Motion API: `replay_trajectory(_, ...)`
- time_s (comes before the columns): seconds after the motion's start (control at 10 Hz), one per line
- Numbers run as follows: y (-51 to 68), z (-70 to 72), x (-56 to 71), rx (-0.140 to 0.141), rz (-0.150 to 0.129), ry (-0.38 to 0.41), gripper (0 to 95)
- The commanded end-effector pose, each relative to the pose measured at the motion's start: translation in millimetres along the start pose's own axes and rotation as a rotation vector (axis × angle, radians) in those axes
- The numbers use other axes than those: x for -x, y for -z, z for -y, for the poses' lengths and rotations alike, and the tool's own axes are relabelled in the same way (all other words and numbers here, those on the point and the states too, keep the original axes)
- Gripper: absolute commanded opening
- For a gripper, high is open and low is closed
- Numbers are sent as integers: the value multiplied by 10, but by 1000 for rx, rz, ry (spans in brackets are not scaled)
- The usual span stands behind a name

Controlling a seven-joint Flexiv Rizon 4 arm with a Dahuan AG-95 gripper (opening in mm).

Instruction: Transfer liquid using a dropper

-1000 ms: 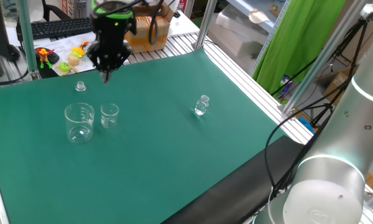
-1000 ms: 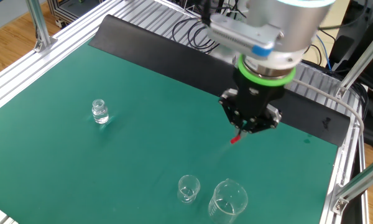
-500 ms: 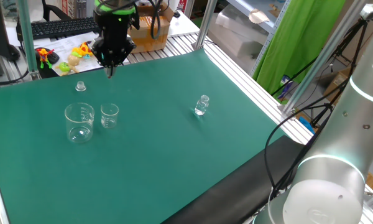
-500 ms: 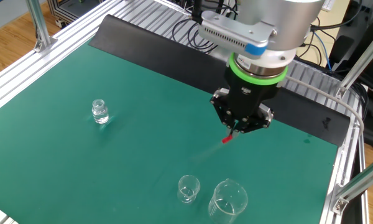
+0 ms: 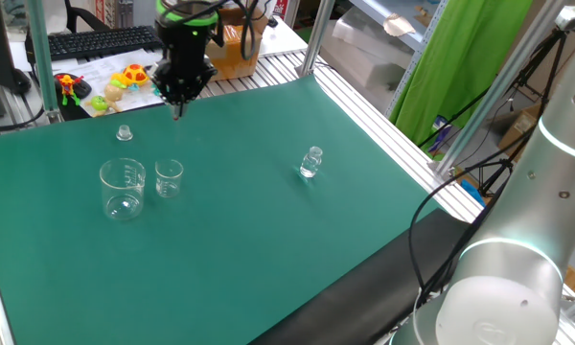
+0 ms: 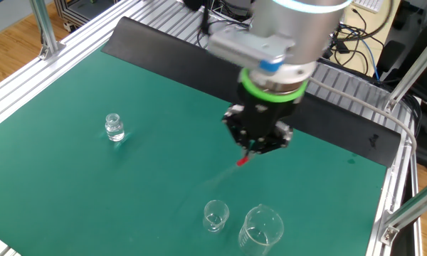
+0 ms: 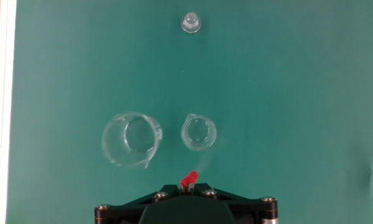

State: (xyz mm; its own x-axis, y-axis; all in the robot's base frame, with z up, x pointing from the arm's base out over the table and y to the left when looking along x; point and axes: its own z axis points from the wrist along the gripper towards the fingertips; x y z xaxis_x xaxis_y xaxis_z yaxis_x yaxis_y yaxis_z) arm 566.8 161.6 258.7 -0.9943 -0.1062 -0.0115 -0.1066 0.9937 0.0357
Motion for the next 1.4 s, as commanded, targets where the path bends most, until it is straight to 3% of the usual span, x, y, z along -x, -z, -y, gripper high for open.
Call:
replay_trajectory(0.1, -63, 105, 13, 4, 4, 16, 0)
replay_trajectory(0.5, -155, 263, 15, 6, 5, 53, 0)
replay_trajectory(1.0, -196, 296, 36, 6, 2, 75, 0)
replay_trajectory(1.3, -196, 296, 36, 39, -20, 54, 0)
replay_trajectory(1.4, -196, 296, 36, 39, -27, 26, 0)
